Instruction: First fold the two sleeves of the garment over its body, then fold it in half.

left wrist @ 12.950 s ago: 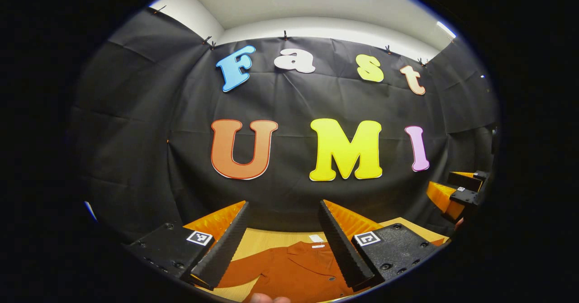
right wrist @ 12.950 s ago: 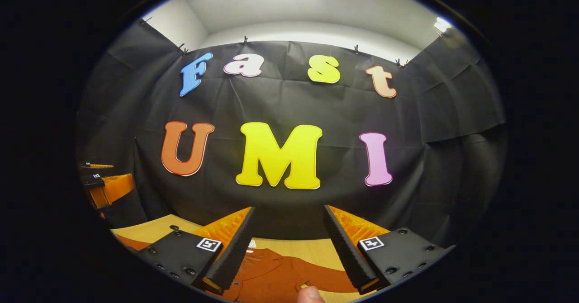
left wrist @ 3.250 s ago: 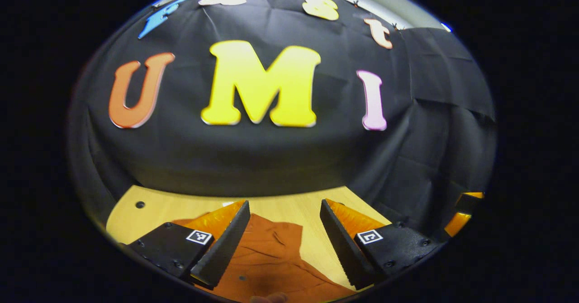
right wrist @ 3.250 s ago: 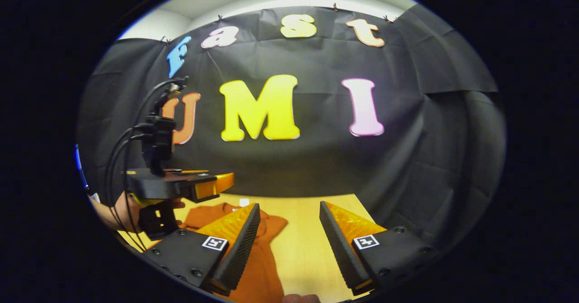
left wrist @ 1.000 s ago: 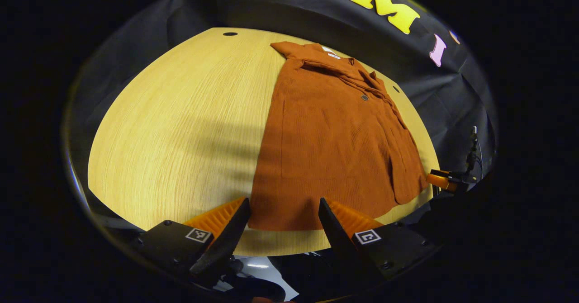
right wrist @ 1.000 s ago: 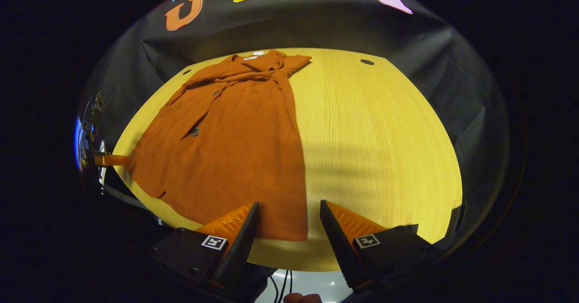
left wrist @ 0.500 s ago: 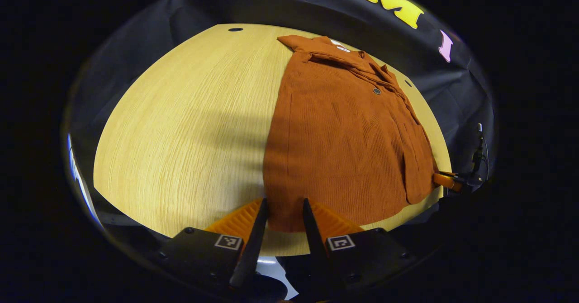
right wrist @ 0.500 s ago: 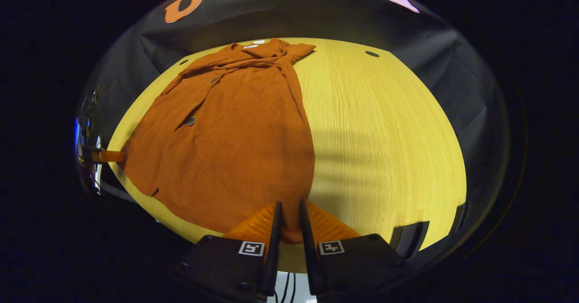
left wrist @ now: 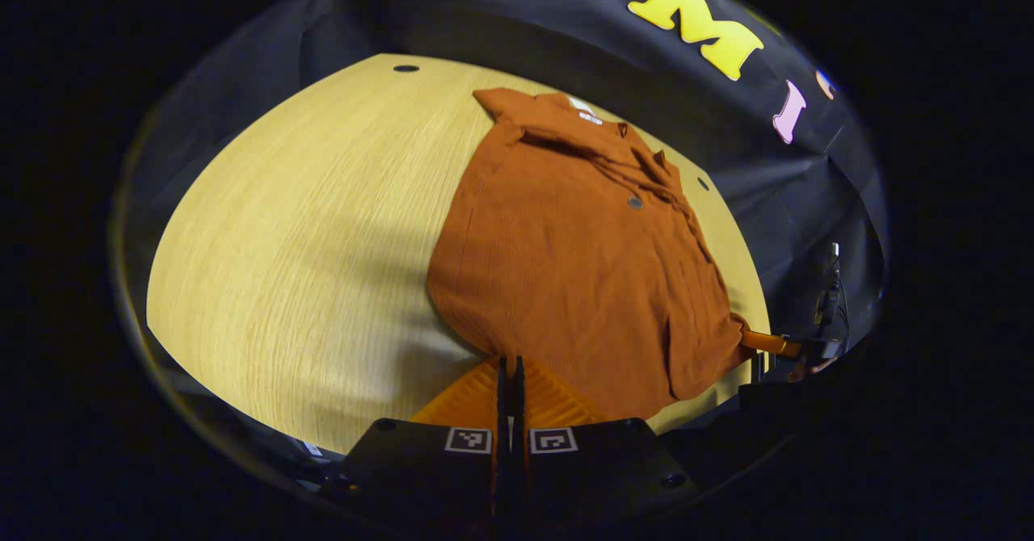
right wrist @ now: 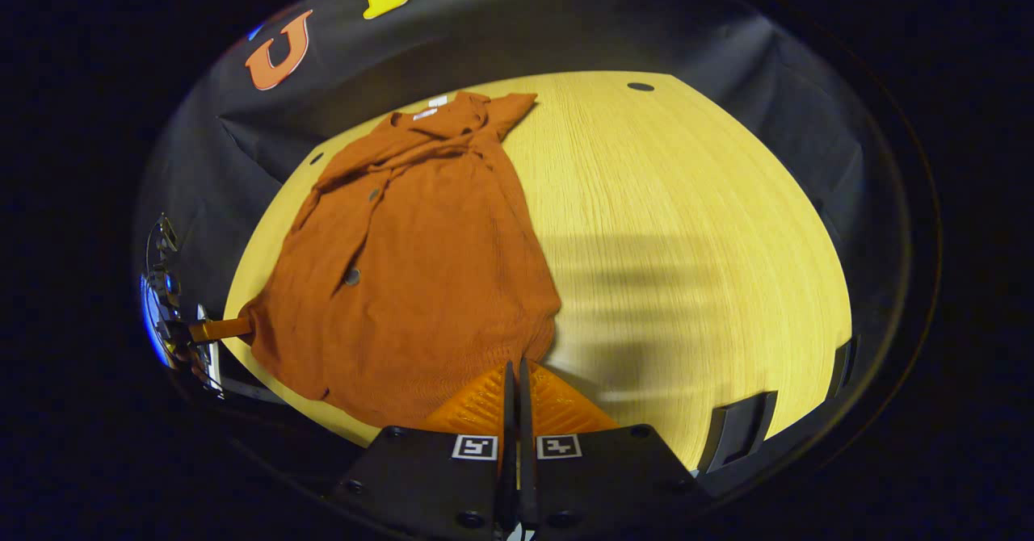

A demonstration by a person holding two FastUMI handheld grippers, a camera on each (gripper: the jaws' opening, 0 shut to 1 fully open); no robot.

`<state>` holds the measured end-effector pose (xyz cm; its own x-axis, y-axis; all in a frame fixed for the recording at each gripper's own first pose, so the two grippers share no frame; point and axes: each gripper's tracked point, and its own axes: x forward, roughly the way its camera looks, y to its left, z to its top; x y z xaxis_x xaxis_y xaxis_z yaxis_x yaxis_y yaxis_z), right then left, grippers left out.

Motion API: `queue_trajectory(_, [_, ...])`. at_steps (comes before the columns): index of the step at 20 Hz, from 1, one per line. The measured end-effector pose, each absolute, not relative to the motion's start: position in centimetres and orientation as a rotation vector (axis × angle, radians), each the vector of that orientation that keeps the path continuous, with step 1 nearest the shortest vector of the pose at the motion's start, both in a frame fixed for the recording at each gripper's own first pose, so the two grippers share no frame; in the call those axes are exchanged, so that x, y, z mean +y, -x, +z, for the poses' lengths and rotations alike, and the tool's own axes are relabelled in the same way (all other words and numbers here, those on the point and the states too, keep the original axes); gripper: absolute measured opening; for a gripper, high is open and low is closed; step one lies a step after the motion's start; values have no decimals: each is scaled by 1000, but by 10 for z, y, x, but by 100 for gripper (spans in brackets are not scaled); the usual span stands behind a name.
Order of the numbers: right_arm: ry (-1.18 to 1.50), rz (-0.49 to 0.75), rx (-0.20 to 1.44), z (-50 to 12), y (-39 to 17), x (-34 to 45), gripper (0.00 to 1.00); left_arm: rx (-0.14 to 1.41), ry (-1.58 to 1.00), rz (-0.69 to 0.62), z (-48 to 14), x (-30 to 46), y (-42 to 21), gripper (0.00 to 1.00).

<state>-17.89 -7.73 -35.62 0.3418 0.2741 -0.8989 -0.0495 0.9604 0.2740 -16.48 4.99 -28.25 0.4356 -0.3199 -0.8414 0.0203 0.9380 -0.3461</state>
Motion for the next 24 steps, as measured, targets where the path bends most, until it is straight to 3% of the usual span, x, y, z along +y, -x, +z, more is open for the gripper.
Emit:
queue_trajectory(9, [-295, 250, 888, -238, 14, -48, 3, 703, 315, -260, -152, 31, 9, 3])
queue_trajectory(14, [-227, 293, 767, -200, -75, -31, 3, 598, 309, -249, -127, 41, -71, 3])
queue_trajectory(19, [-185, 279, 699, -210, -171, -13, 3, 604, 329, -231, -139, 38, -184, 3])
queue_trajectory(24, [-139, 261, 741, -275, -244, -4, 3, 730, 370, -180, -202, 29, -266, 3])
